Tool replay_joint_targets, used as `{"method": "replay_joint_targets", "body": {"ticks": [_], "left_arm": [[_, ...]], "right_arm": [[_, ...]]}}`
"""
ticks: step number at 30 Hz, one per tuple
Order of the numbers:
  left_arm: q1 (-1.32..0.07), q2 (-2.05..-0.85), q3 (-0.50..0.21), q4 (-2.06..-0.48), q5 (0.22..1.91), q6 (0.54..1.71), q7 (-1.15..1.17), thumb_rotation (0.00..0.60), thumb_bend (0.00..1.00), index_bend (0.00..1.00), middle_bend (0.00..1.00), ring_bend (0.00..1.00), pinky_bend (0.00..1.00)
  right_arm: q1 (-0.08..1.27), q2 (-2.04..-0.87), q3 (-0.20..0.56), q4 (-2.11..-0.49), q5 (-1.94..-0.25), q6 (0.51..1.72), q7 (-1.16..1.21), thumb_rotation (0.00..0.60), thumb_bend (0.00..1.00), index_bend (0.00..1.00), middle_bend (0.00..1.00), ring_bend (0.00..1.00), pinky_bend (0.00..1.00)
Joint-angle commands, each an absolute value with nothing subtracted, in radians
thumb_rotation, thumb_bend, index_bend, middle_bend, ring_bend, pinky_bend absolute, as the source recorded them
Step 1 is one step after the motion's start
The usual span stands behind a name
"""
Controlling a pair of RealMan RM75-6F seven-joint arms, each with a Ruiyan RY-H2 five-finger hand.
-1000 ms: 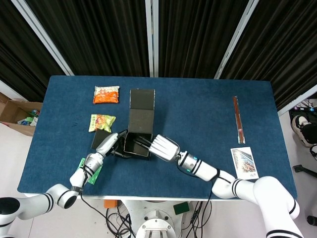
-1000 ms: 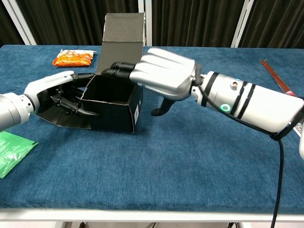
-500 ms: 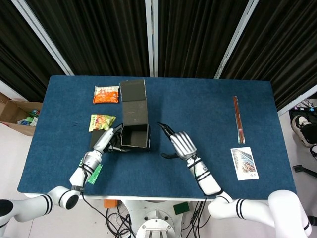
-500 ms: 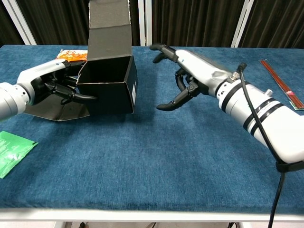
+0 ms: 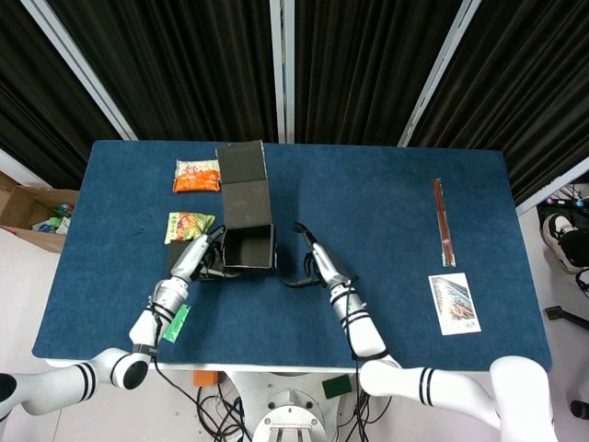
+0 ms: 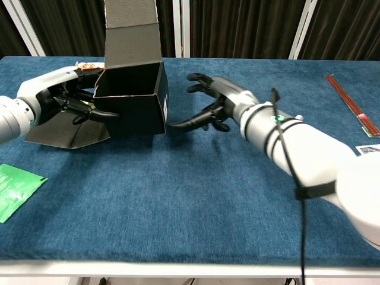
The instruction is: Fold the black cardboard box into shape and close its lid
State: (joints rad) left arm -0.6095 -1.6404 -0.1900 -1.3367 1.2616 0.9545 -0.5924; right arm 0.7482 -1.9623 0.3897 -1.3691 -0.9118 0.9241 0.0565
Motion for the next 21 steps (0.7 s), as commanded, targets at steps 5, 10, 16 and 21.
{"method": "replay_joint_targets", "body": {"ticks": [5, 10, 16, 21], "left_arm": [[-0.608, -1.641, -0.196, -1.348, 1.26, 0.949, -0.573, 0.597, 0.09, 0.38, 0.37, 0.61, 0.84], [-0.607, -1.644, -0.198, -1.351, 1.263, 0.947, -0.566, 0.598, 0.09, 0.38, 0.37, 0.61, 0.84], [-0.605, -1.647, -0.201, -1.351, 1.262, 0.945, -0.56, 0.597, 0.09, 0.38, 0.37, 0.61, 0.84], [-0.603, -1.646, -0.203, -1.353, 1.263, 0.944, -0.559, 0.596, 0.09, 0.38, 0.36, 0.61, 0.84]], "right_arm": [[0.807, -2.025, 0.43, -1.308, -0.882, 0.91, 0.022, 0.6, 0.0, 0.0, 0.11, 0.7, 1.0], [0.837, -2.07, 0.455, -1.26, -0.879, 0.912, 0.026, 0.6, 0.0, 0.0, 0.16, 0.71, 1.0], [0.863, -2.118, 0.48, -1.205, -0.88, 0.917, 0.041, 0.6, 0.05, 0.04, 0.22, 0.71, 1.0], [0.883, -2.162, 0.496, -1.145, -0.9, 0.933, 0.058, 0.6, 0.17, 0.19, 0.33, 0.74, 1.0]]}}
